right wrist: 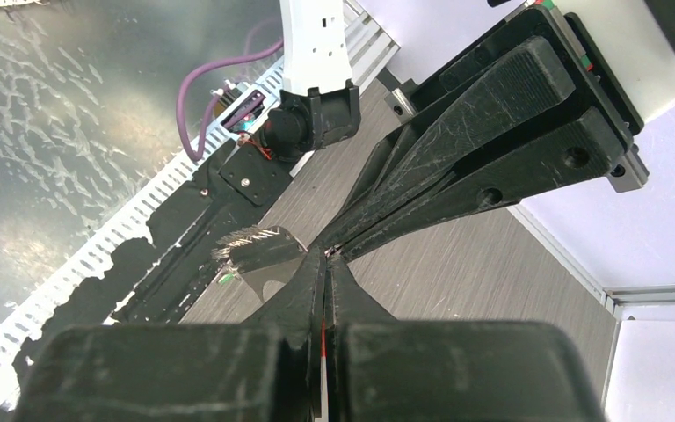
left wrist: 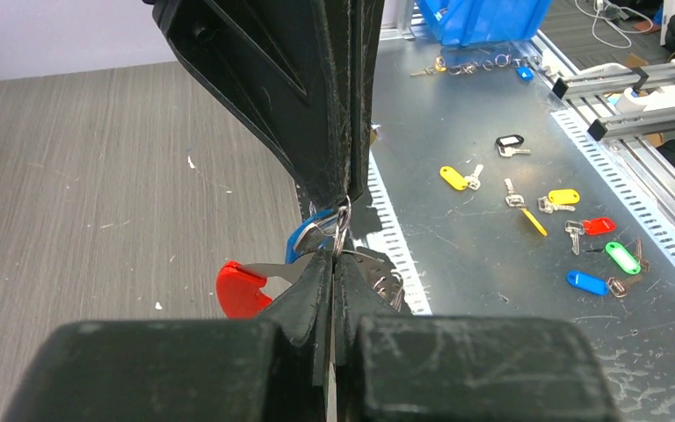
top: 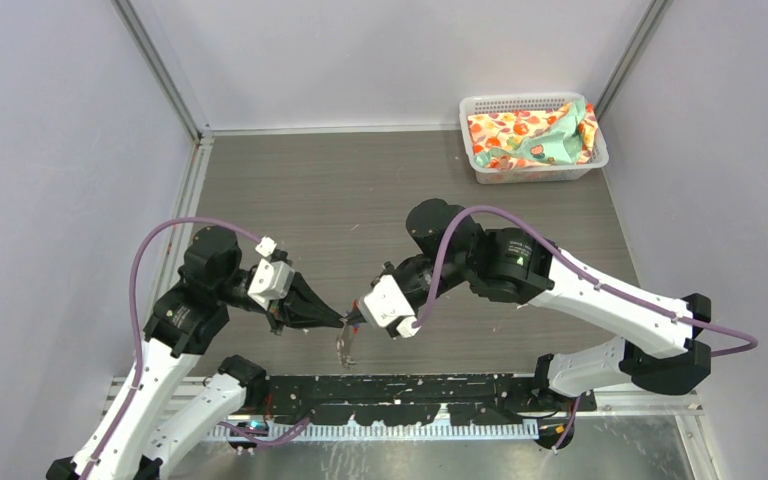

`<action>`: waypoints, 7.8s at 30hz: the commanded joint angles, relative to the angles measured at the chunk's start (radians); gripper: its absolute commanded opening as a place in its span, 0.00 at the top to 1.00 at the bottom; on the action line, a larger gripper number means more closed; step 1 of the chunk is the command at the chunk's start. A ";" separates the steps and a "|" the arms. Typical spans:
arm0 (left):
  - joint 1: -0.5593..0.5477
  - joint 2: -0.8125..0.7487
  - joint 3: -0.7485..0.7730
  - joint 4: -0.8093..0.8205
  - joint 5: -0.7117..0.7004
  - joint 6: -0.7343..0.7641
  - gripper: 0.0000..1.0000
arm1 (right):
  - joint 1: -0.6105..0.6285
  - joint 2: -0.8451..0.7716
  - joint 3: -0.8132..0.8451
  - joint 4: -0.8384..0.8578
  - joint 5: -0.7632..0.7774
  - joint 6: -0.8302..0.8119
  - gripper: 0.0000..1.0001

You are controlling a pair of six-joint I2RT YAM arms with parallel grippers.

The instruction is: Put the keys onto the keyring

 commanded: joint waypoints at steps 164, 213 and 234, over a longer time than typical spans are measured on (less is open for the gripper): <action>-0.004 -0.021 0.027 -0.028 0.036 0.330 0.75 | -0.091 0.389 0.572 -0.470 -0.101 0.644 0.99; -0.005 -0.135 -0.074 0.159 -0.141 0.192 0.56 | -0.152 0.311 0.389 -0.264 -0.194 0.758 0.99; -0.006 -0.153 -0.067 0.078 -0.097 0.210 0.89 | -0.156 0.333 0.433 -0.303 -0.135 0.744 0.99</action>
